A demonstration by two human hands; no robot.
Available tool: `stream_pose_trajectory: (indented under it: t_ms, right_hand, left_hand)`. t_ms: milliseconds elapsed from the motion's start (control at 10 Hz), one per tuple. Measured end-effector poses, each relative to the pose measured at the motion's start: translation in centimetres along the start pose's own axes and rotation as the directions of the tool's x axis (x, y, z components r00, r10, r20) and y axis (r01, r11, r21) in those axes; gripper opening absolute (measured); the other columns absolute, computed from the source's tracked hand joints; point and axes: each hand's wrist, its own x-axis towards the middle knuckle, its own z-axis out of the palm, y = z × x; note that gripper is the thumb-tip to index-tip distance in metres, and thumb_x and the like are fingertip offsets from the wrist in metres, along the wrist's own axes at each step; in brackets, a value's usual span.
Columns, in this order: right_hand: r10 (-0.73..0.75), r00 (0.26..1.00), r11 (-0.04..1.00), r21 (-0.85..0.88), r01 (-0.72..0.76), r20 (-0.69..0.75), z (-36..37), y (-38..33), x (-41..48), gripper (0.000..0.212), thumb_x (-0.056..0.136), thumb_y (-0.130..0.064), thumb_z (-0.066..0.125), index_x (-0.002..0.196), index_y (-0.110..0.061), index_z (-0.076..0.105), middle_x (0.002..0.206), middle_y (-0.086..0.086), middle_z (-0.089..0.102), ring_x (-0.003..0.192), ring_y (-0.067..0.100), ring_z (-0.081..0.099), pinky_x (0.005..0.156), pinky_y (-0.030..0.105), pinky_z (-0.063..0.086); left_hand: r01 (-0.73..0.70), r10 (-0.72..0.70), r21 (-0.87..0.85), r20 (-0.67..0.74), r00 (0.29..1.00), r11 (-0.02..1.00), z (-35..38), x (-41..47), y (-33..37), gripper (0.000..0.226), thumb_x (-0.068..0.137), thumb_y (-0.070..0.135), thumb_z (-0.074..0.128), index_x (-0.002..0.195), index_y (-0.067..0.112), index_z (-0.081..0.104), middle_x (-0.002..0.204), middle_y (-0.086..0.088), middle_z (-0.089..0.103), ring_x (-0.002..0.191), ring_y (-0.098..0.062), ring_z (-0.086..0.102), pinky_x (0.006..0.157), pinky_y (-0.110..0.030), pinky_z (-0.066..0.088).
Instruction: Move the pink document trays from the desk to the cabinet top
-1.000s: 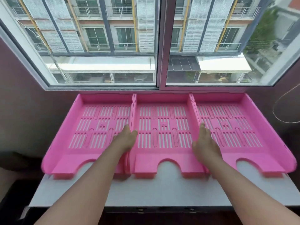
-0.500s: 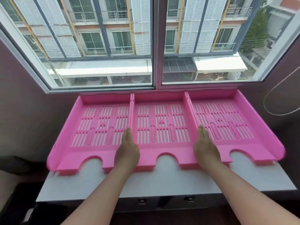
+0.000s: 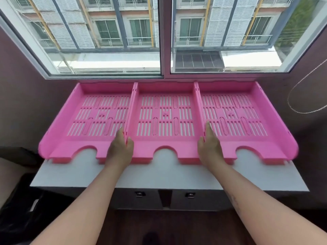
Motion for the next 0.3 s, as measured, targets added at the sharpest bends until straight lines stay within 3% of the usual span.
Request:
stream_pose_trajectory:
  t_ms: [100,200,300]
  right_hand:
    - [-0.024,1.000,0.998,-0.050,0.024,0.000,-0.2,-0.3,0.2,0.064,0.102,-0.004,0.033,0.159,-0.021,0.006,0.154,0.013,0.040,0.062,0.014,0.053,0.045,0.023,0.036]
    - [0.014,0.997,0.995,-0.102,-0.007,0.070,-1.1,-0.9,-0.1,0.065,0.103,-0.004,0.032,0.159,-0.020,0.003,0.162,0.008,0.025,0.098,0.027,0.064,0.064,0.028,0.052]
    - [-0.042,0.992,0.984,-0.169,0.062,0.123,-2.5,-2.0,-1.2,0.067,0.103,-0.015,0.041,0.159,-0.015,0.004,0.166,0.004,0.011,0.147,0.027,0.027,0.111,0.033,0.032]
  left_hand:
    - [-0.022,0.022,0.041,0.010,1.000,0.999,0.2,0.4,-0.2,0.053,0.104,0.020,0.039,0.152,0.004,0.025,0.102,-0.016,0.061,0.064,-0.019,0.054,0.051,-0.029,0.037]
    - [0.017,-0.022,0.058,0.072,0.997,0.998,-0.4,0.0,0.4,0.057,0.104,0.022,0.040,0.155,0.009,0.019,0.135,-0.025,0.055,0.100,-0.034,0.065,0.070,-0.037,0.053]
    - [-0.021,0.017,0.129,0.036,0.999,0.991,-1.4,-1.0,1.1,0.064,0.101,0.025,0.048,0.157,0.013,0.018,0.159,-0.016,0.034,0.141,-0.037,0.040,0.107,-0.052,0.041]
